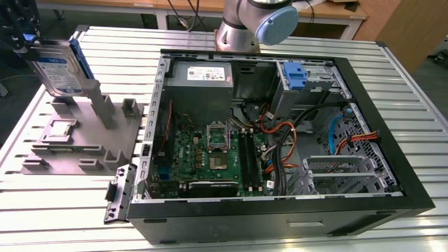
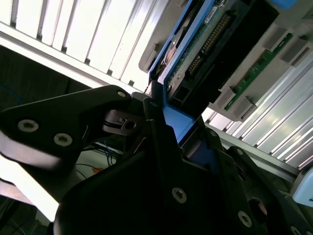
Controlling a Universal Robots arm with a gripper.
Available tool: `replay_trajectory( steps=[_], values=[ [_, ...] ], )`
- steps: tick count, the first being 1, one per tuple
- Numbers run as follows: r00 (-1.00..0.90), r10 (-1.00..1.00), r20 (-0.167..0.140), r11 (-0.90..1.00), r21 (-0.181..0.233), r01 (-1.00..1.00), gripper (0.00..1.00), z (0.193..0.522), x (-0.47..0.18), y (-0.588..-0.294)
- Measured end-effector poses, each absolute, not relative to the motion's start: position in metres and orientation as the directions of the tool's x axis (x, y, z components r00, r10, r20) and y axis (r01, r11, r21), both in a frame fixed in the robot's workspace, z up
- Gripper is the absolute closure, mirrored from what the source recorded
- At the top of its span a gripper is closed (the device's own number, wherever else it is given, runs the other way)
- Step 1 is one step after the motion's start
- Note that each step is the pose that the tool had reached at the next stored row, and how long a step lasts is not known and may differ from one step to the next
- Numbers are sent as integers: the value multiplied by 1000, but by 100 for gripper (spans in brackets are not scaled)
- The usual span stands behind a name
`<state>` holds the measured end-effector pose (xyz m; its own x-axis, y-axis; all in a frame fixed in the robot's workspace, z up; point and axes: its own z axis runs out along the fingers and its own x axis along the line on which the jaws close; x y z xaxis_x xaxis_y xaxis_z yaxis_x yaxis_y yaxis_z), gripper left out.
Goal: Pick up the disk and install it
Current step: 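Pick up the disk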
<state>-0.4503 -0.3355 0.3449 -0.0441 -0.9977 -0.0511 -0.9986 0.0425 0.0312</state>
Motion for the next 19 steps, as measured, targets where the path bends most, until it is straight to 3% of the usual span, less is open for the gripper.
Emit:
replay_trajectory(
  steps=[19],
  values=[
    [-44,-998,-51,42,31,-999,63,352,-450,-335]
  ],
)
